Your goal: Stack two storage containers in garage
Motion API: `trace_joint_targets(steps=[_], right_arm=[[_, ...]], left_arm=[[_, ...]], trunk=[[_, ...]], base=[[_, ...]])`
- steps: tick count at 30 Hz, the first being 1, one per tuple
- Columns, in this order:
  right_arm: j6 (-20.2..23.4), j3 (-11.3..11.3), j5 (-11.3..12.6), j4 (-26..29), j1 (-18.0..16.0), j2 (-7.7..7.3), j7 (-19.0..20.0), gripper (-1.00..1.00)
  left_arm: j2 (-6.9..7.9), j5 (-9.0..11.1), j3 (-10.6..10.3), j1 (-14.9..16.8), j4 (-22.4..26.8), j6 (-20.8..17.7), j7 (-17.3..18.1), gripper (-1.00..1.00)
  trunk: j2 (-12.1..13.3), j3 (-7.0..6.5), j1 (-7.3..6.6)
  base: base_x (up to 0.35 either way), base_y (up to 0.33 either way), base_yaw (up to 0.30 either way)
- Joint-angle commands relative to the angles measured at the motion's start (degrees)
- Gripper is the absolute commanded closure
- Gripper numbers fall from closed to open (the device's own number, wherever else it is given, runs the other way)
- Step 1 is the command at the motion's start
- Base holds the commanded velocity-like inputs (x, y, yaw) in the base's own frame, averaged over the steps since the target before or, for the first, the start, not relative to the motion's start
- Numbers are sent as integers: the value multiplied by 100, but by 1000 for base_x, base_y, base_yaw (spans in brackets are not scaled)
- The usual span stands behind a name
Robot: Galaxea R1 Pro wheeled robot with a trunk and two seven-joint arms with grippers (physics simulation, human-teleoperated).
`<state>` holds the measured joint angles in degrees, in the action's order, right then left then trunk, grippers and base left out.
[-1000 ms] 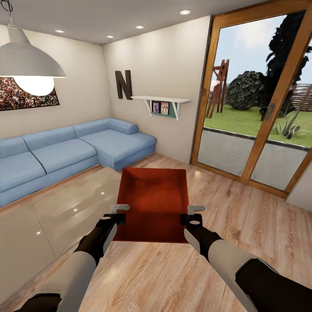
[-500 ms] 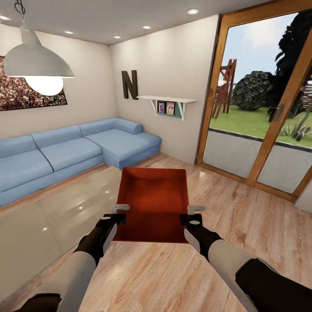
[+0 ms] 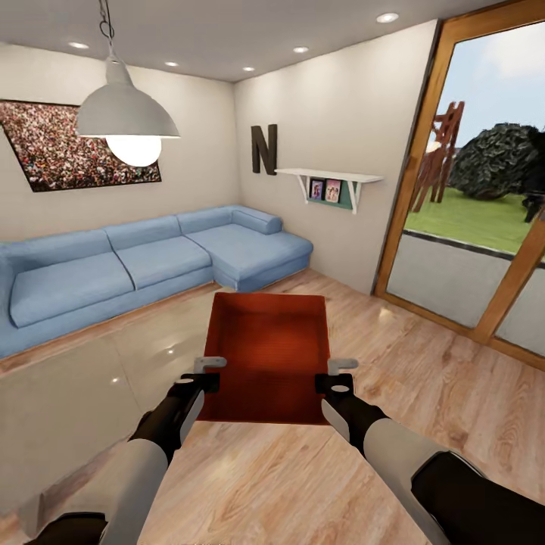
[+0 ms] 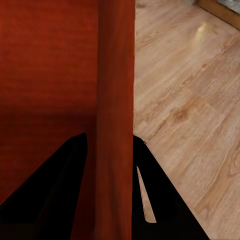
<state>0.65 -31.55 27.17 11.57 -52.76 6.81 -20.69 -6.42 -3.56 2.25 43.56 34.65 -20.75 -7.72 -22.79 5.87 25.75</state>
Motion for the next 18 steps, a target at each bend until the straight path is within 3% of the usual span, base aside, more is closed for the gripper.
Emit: trace_joint_targets(steps=[1,18], right_arm=[[-40,78,-97,21,-6,76,-5,100],[-42,78,-97,21,-6,66,-5,100]], left_arm=[[-35,-21,82,3,-2,-35,16,100],[-35,-21,82,3,-2,-35,16,100]], trunk=[[-12,9,3],[-12,-46,3]], base=[[0,0,290],[0,0,290]])
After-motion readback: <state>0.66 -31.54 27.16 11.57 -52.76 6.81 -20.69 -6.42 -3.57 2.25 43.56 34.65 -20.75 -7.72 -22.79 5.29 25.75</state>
